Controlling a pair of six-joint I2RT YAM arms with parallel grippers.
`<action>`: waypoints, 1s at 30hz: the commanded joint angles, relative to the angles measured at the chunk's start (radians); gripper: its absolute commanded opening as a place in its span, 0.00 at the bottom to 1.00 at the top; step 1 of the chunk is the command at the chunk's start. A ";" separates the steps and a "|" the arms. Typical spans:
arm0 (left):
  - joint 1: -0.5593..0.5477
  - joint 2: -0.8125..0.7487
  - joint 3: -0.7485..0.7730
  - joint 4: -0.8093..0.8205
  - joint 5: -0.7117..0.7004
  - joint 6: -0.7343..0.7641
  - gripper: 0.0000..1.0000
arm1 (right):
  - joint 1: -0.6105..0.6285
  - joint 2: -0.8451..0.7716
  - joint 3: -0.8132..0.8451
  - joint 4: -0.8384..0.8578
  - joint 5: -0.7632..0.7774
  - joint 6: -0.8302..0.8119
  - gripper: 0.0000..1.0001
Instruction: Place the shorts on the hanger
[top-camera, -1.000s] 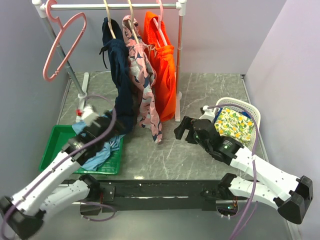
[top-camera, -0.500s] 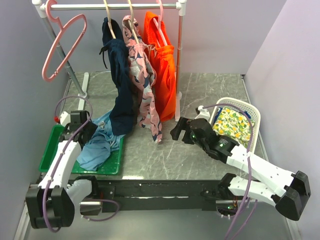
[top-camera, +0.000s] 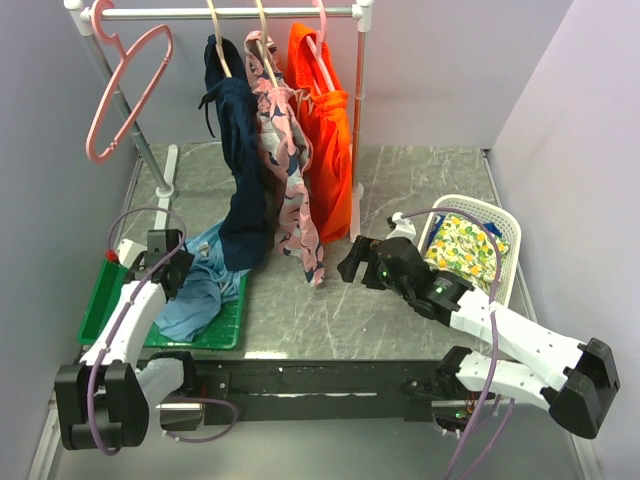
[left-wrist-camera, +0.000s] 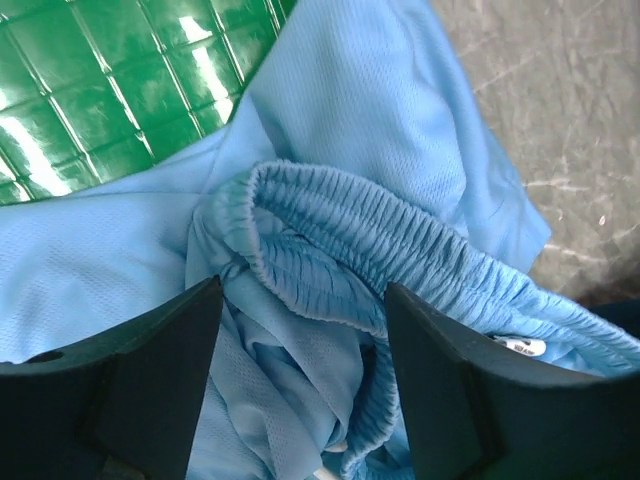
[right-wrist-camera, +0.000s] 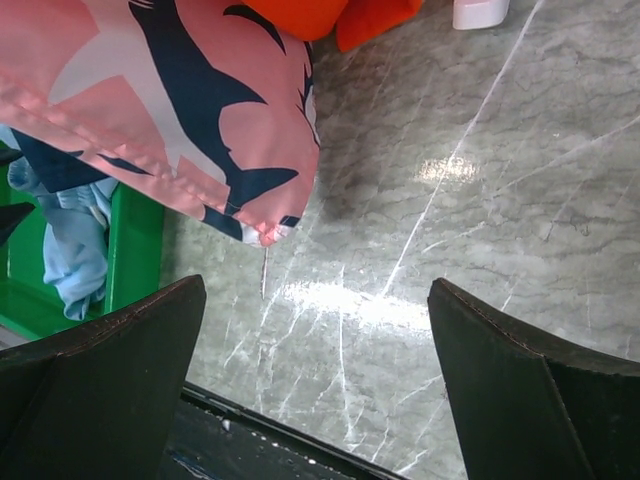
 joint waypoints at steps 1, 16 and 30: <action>0.004 -0.029 -0.008 0.017 -0.079 -0.051 0.68 | 0.004 -0.018 -0.022 0.041 0.006 0.004 1.00; 0.013 0.087 -0.016 0.166 -0.067 -0.147 0.36 | 0.080 0.024 0.067 0.122 -0.116 -0.071 1.00; 0.027 -0.227 0.323 -0.112 -0.399 0.119 0.01 | 0.214 0.349 0.392 0.136 -0.088 -0.160 1.00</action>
